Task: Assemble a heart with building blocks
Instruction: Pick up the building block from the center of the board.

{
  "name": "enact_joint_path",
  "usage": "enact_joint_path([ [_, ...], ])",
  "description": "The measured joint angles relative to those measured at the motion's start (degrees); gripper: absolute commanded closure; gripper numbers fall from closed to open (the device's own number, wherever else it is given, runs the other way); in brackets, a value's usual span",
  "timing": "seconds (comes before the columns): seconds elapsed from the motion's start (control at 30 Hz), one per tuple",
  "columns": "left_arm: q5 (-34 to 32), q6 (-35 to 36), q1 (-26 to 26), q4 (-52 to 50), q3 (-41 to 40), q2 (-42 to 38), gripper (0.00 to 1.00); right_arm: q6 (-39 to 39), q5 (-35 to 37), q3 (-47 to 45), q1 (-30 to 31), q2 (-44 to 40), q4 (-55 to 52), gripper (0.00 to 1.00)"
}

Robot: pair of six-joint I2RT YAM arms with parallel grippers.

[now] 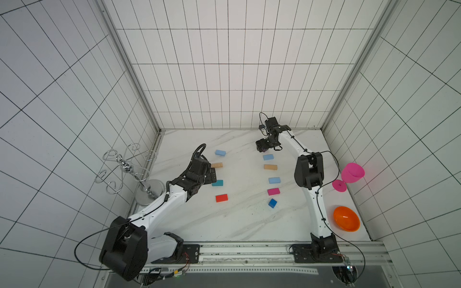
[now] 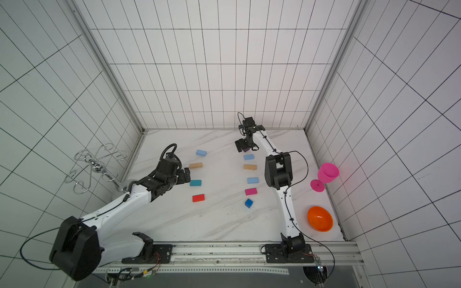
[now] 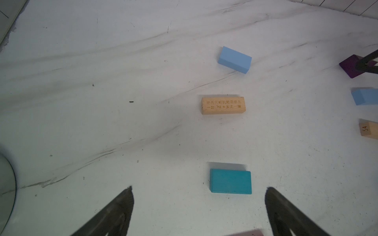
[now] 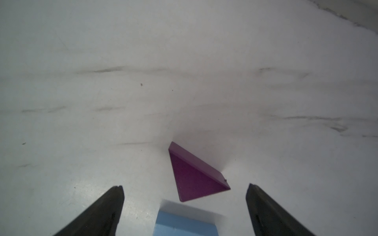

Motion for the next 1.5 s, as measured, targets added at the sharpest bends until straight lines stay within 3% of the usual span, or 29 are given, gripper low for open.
enact_joint_path([
  [0.17, -0.4, -0.1, 0.0, -0.5, -0.1, -0.1, 0.01, 0.6, 0.7, 1.3, -0.3, 0.9, 0.2, 0.16],
  [0.47, -0.5, -0.1, 0.0, -0.6, -0.1, -0.1, 0.01, 2.7, 2.5, 3.4, -1.0, 4.7, 0.3, 0.14],
  [0.73, -1.2, -0.1, 0.0, -0.8, -0.1, -0.1, 0.01, 4.2, 2.4, 6.6, -1.2, 4.9, 0.0, 0.26],
  [1.03, -1.7, -0.1, 0.0, -1.8, -0.1, -0.1, 0.01, 5.5, 2.4, 10.9, -0.9, 9.9, -2.6, 0.28],
  [1.2, -1.9, -0.1, 0.3, -1.9, -0.1, -0.1, 0.01, 6.0, 2.4, 12.2, -0.7, 9.9, -4.4, 0.46],
  [1.5, -1.9, -0.1, 0.6, -1.8, -0.1, -0.1, 0.01, 5.9, 1.7, 12.7, -0.7, 10.5, -5.6, 0.70],
])
